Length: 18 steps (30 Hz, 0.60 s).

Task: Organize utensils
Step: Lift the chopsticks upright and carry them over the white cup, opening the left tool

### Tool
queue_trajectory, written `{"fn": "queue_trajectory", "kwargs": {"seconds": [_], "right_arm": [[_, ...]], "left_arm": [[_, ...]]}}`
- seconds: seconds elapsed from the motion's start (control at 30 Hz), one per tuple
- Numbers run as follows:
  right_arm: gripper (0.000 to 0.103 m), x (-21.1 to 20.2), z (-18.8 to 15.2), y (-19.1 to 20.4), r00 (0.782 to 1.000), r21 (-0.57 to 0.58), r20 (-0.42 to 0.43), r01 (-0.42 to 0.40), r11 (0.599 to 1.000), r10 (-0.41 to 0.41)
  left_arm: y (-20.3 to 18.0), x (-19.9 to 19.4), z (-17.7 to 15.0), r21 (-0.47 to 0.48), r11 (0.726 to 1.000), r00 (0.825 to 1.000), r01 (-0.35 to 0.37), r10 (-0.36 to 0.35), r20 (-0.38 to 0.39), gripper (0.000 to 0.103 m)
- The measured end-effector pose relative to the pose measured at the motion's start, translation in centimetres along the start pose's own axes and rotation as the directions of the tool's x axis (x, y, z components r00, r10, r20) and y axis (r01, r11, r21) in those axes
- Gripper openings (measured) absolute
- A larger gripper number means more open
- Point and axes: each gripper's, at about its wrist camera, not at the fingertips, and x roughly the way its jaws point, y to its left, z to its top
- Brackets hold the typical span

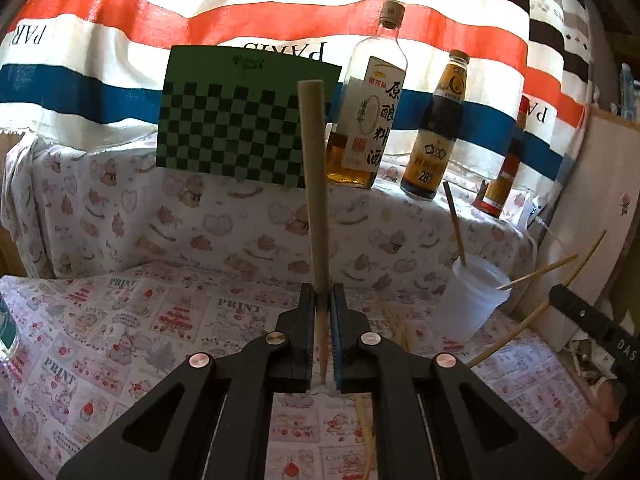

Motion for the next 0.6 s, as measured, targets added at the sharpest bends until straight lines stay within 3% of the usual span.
{"fn": "queue_trajectory", "kwargs": {"seconds": [0.27,0.43,0.6], "right_arm": [[0.007,-0.1,0.1,-0.3,1.000,0.009,0.012,0.016,1.000,-0.016],[0.007,-1.9,0.9,-1.0,0.994,0.046,0.097,0.047,0.998,-0.051],[0.007,-3.2,2.6,-1.5,0.986,0.059,0.157,0.049,0.997,-0.058]], "left_arm": [[0.4,-0.2,0.1,-0.022,1.000,1.000,0.021,-0.021,0.001,0.006],[0.3,-1.4,0.8,-0.033,0.998,0.997,0.057,-0.055,0.049,0.006],[-1.4,-2.2,3.9,-0.026,0.997,0.992,0.076,-0.074,0.098,0.006]]}}
